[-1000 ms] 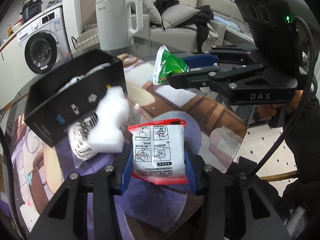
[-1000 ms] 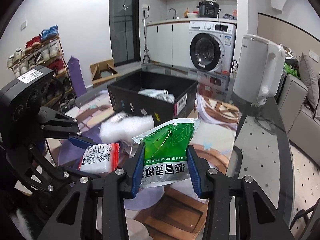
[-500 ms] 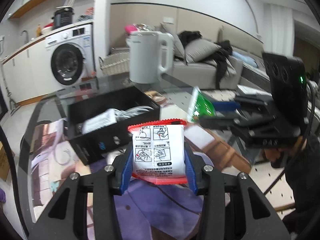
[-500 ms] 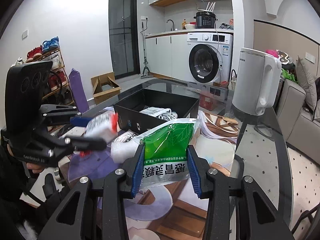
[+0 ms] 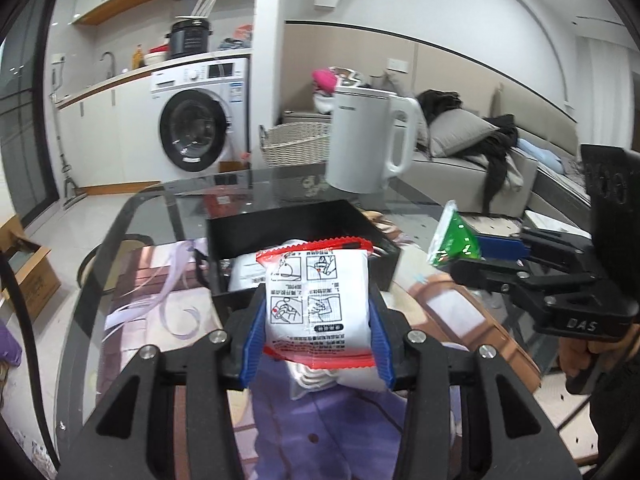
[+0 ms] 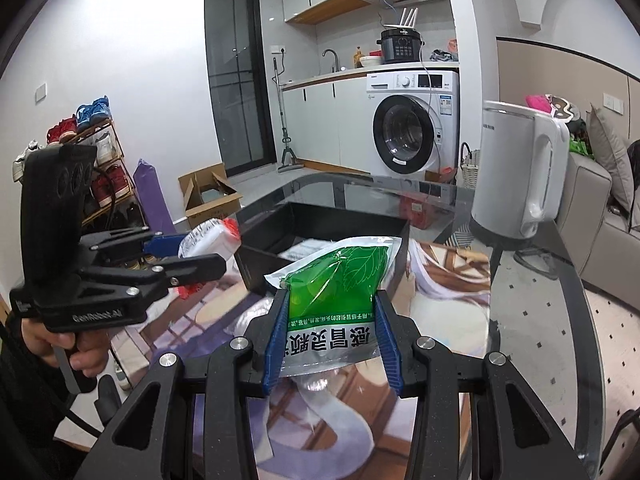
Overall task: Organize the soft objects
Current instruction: 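Carry the red-edged packet with the left gripper while the right carries the green sachet over the box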
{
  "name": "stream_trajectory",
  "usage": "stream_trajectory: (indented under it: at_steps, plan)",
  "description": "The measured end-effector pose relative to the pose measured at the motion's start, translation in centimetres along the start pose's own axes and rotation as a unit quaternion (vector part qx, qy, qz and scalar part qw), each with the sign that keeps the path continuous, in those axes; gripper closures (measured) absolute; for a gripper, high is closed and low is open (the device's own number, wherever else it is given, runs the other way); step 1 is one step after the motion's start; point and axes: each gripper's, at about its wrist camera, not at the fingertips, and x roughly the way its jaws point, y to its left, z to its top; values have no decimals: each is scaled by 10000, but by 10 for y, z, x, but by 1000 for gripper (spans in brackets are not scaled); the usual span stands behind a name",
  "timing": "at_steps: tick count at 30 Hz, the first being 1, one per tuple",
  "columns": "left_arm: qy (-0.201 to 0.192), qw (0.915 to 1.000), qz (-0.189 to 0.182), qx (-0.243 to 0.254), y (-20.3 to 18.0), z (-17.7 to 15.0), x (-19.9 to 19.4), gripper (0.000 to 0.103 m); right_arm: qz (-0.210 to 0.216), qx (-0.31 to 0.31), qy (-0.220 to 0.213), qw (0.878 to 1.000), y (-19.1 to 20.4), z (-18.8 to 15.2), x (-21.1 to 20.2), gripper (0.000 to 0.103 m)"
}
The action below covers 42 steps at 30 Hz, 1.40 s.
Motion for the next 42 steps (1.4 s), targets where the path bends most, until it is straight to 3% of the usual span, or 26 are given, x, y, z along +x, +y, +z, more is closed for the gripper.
stream_trajectory:
  at_steps: [17,42]
  plan:
    - [-75,9973,692,-222,20,30,34,59,-9,-45,-51,10000,-3,48,44,62]
    - [275,9955,866,-276,42,33,96,58,-79,-84,432,9990,-30,61,128,62]
